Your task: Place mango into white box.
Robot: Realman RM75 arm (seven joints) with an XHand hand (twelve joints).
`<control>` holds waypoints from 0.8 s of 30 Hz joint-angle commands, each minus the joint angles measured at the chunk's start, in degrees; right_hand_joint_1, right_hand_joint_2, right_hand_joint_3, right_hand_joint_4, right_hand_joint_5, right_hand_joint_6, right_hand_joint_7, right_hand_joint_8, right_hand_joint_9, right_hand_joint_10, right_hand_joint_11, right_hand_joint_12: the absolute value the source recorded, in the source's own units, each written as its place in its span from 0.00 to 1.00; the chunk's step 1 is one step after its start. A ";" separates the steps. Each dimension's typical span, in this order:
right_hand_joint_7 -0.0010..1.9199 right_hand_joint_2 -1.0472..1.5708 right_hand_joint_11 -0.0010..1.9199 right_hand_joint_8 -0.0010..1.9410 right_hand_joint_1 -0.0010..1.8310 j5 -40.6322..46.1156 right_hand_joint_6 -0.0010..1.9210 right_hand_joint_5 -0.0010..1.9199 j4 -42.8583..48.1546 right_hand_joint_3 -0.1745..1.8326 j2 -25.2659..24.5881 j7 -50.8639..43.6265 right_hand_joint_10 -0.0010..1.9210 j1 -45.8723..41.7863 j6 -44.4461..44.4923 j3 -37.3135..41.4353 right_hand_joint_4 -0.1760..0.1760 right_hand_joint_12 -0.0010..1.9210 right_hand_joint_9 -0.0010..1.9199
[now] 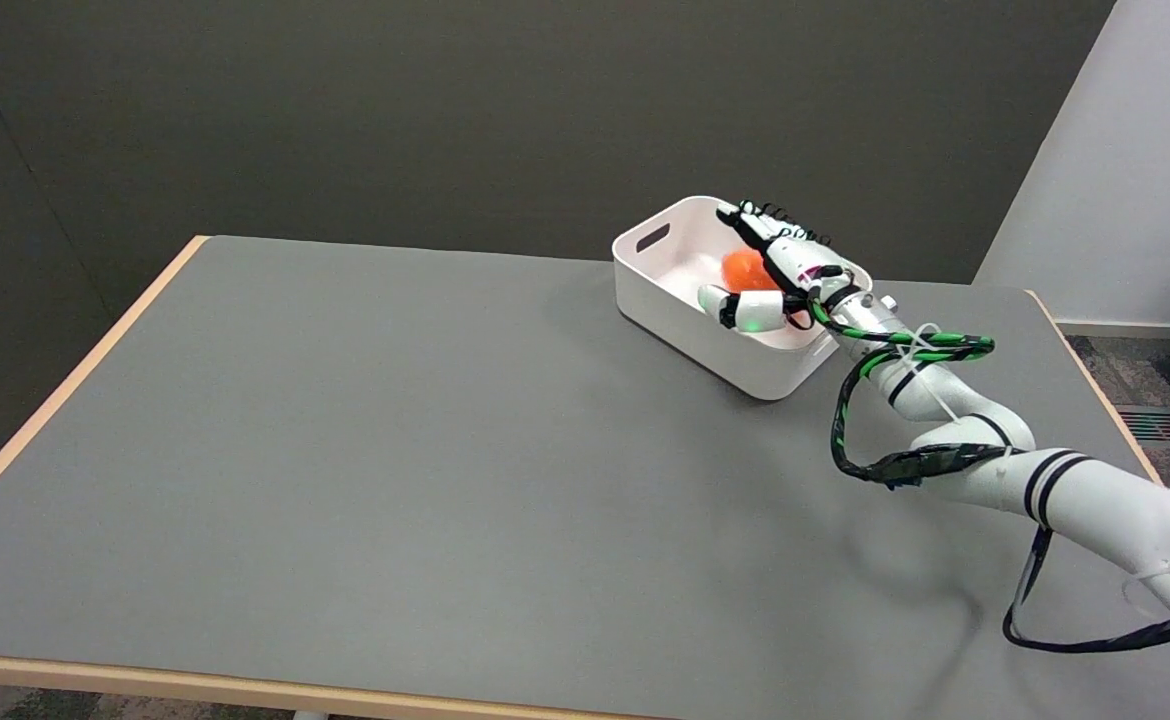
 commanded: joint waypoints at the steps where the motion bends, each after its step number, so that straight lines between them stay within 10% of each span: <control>1: 0.00 0.61 0.00 0.01 0.16 0.20 0.10 0.01 -8.37 0.55 0.60 0.04 0.11 -5.70 -0.93 8.77 0.72 0.48 0.00; 16: 0.16 0.67 0.07 0.22 0.22 11.40 0.30 0.13 -43.19 0.60 -7.22 12.12 0.35 -38.63 -0.23 50.76 0.74 0.55 0.15; 24: 0.18 0.68 0.07 0.24 0.20 20.70 0.33 0.15 -45.14 0.60 -17.12 12.06 0.36 -50.71 -2.74 60.35 0.77 0.56 0.16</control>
